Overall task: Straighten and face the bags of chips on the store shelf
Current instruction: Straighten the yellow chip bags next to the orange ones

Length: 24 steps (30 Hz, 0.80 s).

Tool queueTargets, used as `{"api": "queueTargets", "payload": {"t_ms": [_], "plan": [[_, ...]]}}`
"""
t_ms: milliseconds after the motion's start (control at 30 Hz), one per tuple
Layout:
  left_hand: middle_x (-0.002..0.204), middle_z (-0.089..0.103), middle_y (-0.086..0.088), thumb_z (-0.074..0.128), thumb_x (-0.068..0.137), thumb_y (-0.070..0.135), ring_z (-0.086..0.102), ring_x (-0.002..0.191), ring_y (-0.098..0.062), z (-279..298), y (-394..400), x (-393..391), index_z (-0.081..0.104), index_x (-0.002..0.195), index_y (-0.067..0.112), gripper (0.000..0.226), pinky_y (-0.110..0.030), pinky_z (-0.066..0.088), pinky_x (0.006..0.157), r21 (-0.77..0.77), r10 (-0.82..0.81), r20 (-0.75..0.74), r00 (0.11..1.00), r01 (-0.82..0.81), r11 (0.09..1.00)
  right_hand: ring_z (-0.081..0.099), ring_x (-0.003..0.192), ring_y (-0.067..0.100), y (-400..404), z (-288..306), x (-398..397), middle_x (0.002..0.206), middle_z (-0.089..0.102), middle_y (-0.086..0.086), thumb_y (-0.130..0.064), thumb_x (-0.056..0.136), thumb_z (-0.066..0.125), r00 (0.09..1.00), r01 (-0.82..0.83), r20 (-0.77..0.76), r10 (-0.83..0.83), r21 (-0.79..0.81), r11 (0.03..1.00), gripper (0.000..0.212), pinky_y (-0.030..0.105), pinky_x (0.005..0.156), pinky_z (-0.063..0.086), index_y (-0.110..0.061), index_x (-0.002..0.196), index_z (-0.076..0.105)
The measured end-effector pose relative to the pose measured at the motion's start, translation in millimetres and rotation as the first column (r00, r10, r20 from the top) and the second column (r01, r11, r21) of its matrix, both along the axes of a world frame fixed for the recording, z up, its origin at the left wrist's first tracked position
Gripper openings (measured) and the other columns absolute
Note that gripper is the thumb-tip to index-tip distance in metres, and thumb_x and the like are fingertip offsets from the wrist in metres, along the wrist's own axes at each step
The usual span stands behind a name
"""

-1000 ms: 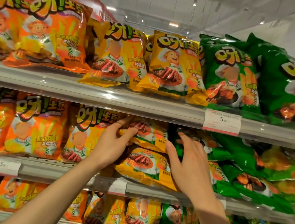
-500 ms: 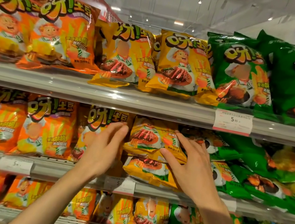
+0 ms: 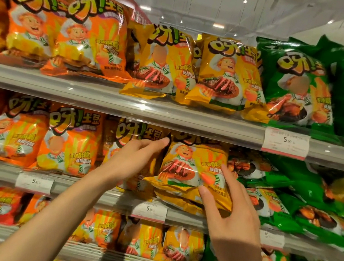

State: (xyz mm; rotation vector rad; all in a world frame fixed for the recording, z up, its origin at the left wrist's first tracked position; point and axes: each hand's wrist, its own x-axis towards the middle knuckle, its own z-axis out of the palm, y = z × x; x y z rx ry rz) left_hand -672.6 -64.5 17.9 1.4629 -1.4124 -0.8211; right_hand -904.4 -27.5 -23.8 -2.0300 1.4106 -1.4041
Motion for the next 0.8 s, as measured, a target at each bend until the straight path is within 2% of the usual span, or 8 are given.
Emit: {"api": "queueTargets", "payload": {"t_ms": [133,200,300,400,467,567,700,800], "plan": [[0.135,0.06,0.006,0.056,0.084,0.072,0.058,0.114,-0.008,4.3,-1.2,-20.8,0.048,0.144,0.025,0.077,-0.027,0.043,0.095,0.022,-0.074,0.032,0.997,0.073,0.997,0.037,0.126,-0.02,11.0,-8.7,0.9,0.137,0.043,-0.034,-0.043,0.091,0.065,0.998,-0.043,0.037,0.045,-0.043,0.998,0.057,0.007,0.099,0.034,-0.048,0.142,0.041],[0.129,0.058,0.013,0.062,0.086,0.061,0.057,0.106,0.003,4.0,-1.0,-30.2,0.04,0.15,0.021,0.078,-0.018,0.042,0.087,0.001,-0.078,0.005,0.997,0.078,0.997,0.036,0.122,-0.024,16.4,-6.3,-2.3,0.132,0.041,-0.04,-0.048,0.087,0.068,0.991,-0.105,0.083,0.101,0.043,0.994,0.056,0.002,0.092,0.033,-0.055,0.135,0.041],[0.098,0.059,0.023,0.067,0.091,0.04,0.06,0.079,0.018,1.0,2.3,-36.2,0.04,0.147,0.02,0.066,-0.007,0.045,0.067,-0.044,-0.097,-0.056,0.994,0.095,0.995,0.049,0.122,-0.011,11.7,3.5,-11.8,0.132,0.051,-0.03,-0.074,0.071,0.065,0.937,-0.215,0.316,0.146,0.195,0.957,0.066,0.022,0.1,0.044,-0.053,0.131,0.046],[0.1,0.07,0.011,0.072,0.088,0.035,0.068,0.092,0.002,-4.1,9.7,-37.6,0.043,0.146,0.023,0.066,-0.02,0.047,0.083,-0.064,-0.106,-0.085,0.991,0.101,0.993,0.061,0.117,0.01,-1.2,8.3,-17.1,0.133,0.058,-0.01,-0.079,0.061,0.063,0.894,-0.221,0.443,0.063,0.316,0.923,0.09,0.044,0.101,0.051,-0.041,0.14,0.043],[0.108,0.071,0.009,0.073,0.087,0.035,0.069,0.098,-0.003,-7.6,17.5,-36.4,0.042,0.145,0.026,0.066,-0.026,0.051,0.091,-0.049,-0.142,-0.084,0.986,0.139,0.989,0.062,0.117,0.014,-2.8,5.9,-16.0,0.133,0.06,-0.008,-0.082,0.056,0.068,0.884,-0.239,0.463,0.055,0.348,0.907,0.099,0.046,0.1,0.052,-0.041,0.142,0.039],[0.114,0.068,0.014,0.069,0.085,0.048,0.067,0.101,0.001,-9.5,33.4,-30.3,0.042,0.143,0.036,0.065,-0.018,0.049,0.084,-0.027,-0.152,-0.108,0.982,0.15,0.988,0.06,0.12,0.015,4.5,-1.7,-6.8,0.133,0.059,-0.007,-0.073,0.057,0.071,0.873,-0.297,0.477,0.104,0.35,0.888,0.09,0.045,0.101,0.052,-0.044,0.137,0.039],[0.131,0.044,0.021,0.06,0.082,0.064,0.041,0.123,-0.003,-16.8,49.4,-6.7,0.027,0.149,0.044,0.077,-0.028,0.033,0.096,-0.048,-0.024,0.038,0.999,0.025,0.999,0.057,0.122,0.013,9.2,-6.7,20.0,0.136,0.056,-0.008,-0.067,0.06,0.073,0.863,-0.376,0.471,0.18,0.363,0.853,0.088,0.043,0.102,0.051,-0.044,0.137,0.037],[0.135,0.05,0.025,0.065,0.077,0.062,0.047,0.127,-0.003,-25.3,57.5,18.3,0.035,0.145,0.042,0.076,-0.025,0.036,0.097,-0.101,0.023,0.004,1.0,-0.023,0.995,0.053,0.127,0.01,11.8,-3.0,44.1,0.141,0.052,-0.01,-0.062,0.071,0.071,0.881,-0.406,0.409,0.238,0.394,0.825,0.085,0.041,0.106,0.048,-0.039,0.145,0.035]]}}
